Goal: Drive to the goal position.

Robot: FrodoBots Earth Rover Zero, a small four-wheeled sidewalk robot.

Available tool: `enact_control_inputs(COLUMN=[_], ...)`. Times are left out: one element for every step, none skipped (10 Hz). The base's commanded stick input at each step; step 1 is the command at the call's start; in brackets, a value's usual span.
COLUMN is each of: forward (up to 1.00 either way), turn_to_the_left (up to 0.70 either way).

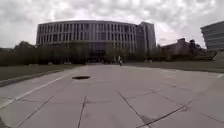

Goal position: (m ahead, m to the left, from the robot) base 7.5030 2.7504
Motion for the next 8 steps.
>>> enact_control_inputs(forward=[0.70,0.70,0.70,0.70,0.70,0.70,0.70,0.70], turn_to_the_left=[0.00,0.00,0.00,0.00,0.00,0.00,0.00,0.00])
